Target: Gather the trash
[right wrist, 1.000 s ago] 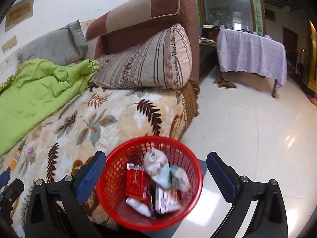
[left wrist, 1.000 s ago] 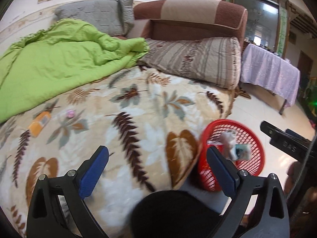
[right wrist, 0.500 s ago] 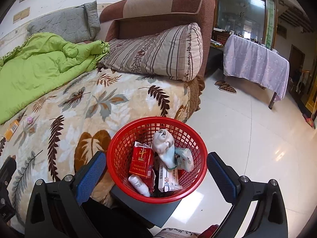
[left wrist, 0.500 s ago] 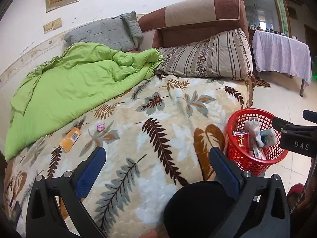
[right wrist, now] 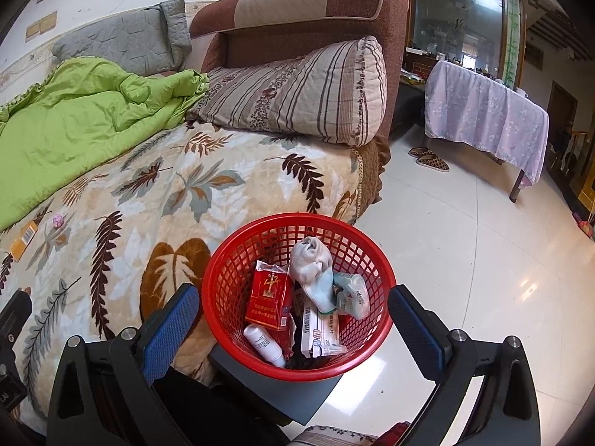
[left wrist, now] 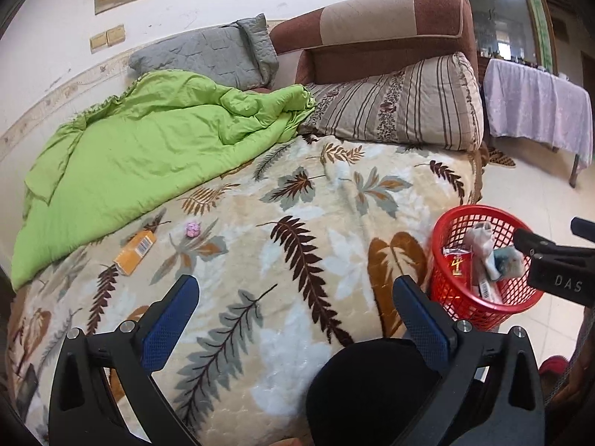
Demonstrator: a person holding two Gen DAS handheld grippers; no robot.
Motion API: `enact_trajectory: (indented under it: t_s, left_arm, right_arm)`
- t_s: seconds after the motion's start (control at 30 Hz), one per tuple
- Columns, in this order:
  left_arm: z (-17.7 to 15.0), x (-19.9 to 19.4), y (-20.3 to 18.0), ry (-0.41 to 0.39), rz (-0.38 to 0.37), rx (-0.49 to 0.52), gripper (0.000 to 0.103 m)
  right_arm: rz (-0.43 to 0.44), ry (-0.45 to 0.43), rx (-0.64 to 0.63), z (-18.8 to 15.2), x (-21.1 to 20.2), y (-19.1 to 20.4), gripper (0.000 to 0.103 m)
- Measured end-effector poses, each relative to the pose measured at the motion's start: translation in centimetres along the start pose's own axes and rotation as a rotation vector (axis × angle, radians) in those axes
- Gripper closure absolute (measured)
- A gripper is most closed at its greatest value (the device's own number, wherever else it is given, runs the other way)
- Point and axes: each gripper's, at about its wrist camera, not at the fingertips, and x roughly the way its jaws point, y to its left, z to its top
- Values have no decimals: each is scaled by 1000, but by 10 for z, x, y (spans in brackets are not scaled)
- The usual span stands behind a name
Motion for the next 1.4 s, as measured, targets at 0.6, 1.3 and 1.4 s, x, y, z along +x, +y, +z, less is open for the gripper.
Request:
enact_trajectory:
  t_s: [0.6,1.3,1.4]
  left_arm:
    - [-3,2,0,10,-16,-6,0]
    - [-4,2,2,10,-17,-7,0]
    - [-4,2,2,11,-17,-8,0]
  right_arm:
    - [6,1,-15,0,0,3,0]
    - [12,-1,-25,0,1,8,0]
    - [12,-1,-26,0,1,8,0]
